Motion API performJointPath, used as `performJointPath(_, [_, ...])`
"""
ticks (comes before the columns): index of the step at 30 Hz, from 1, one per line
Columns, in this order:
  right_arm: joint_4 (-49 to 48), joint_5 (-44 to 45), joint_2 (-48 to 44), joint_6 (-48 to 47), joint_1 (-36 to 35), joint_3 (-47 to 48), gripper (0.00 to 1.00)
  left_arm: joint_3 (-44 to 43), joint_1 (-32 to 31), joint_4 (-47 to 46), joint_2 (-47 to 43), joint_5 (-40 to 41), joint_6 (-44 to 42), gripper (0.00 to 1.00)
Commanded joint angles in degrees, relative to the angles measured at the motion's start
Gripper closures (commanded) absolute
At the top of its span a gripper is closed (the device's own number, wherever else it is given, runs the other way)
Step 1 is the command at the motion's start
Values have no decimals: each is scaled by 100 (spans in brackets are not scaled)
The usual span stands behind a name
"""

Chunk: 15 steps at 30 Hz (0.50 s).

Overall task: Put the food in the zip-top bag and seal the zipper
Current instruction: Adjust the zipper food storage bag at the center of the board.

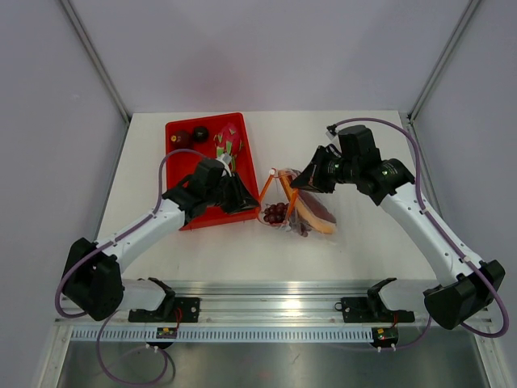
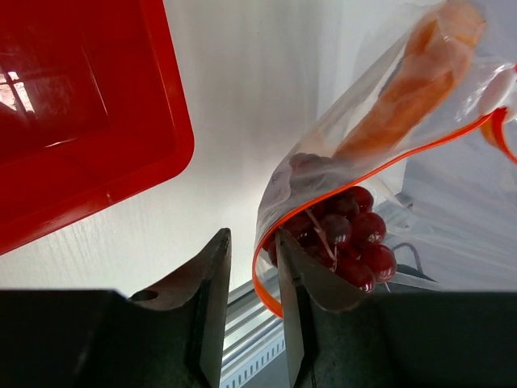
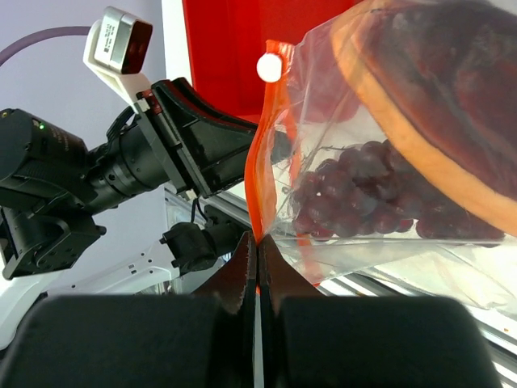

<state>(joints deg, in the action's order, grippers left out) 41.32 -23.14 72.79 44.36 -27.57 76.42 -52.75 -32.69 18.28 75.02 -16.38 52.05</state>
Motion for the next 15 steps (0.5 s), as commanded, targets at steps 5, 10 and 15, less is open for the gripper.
performJointPath(5, [-502, -147, -73, 20, 15, 66, 100, 125, -18, -466, 83, -287, 33, 70])
performJointPath(10, [-572, -218, -20, 46, 6, 66, 100, 142, -71, -501, 109, -322, 51, 71])
performJointPath(15, [-573, -183, 15, 20, 15, 66, 100, 64, -97, -484, 188, -418, 103, 100])
